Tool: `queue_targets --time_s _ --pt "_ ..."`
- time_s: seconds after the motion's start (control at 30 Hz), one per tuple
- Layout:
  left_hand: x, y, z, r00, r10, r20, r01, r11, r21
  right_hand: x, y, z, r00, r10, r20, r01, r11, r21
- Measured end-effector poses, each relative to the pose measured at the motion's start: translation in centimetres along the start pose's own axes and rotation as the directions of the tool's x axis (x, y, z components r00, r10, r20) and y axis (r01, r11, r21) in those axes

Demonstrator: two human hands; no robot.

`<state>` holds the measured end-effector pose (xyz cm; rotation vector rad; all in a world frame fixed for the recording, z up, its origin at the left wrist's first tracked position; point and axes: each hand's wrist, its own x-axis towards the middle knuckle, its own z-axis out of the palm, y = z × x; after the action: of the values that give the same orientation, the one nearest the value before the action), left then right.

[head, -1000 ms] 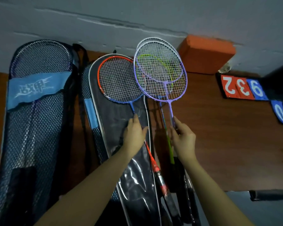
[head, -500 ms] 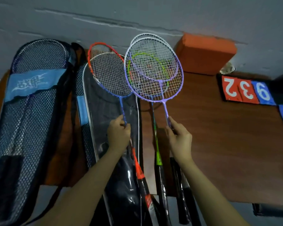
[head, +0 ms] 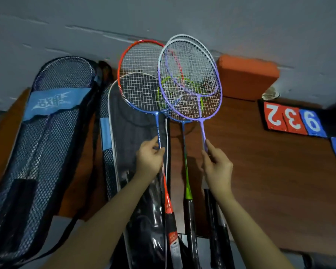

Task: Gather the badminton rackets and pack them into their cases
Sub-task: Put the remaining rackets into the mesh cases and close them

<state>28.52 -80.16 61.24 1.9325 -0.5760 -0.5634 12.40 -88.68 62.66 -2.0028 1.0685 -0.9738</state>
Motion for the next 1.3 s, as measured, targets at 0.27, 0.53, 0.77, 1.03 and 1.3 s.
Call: queue_targets --time_s 0.27,0.53,0.77,1.03,1.3 --pt "0.8 3.1 6.5 0.994 0.081 0.079 -0.086 0.994 0.065 0.5 1.9 -4.5 0.999 0.014 -0.040 -0.017 0.997 -0.081" --pt "1.7 0.2 8.2 0.964 0.077 0.255 -0.155 0.940 0.304 0.5 3.3 -4.3 0.998 0.055 -0.028 -0.057 0.994 -0.098" --pt "0.1 -2.9 3.8 0.958 0.264 0.115 -0.287 0.834 0.471 -0.8 2.4 -3.2 0.997 0.068 0.033 -0.065 0.996 -0.063" --pt "0.2 -2.6 2.7 0.960 0.137 0.245 -0.267 0.716 0.645 -2.6 0.9 -0.3 0.986 0.130 0.107 -0.124 0.991 -0.053" --pt "1.3 -1.8 2.5 0.954 -0.028 0.299 -0.192 0.711 0.677 -2.8 -0.1 1.2 0.975 0.188 0.123 -0.181 0.982 -0.060"
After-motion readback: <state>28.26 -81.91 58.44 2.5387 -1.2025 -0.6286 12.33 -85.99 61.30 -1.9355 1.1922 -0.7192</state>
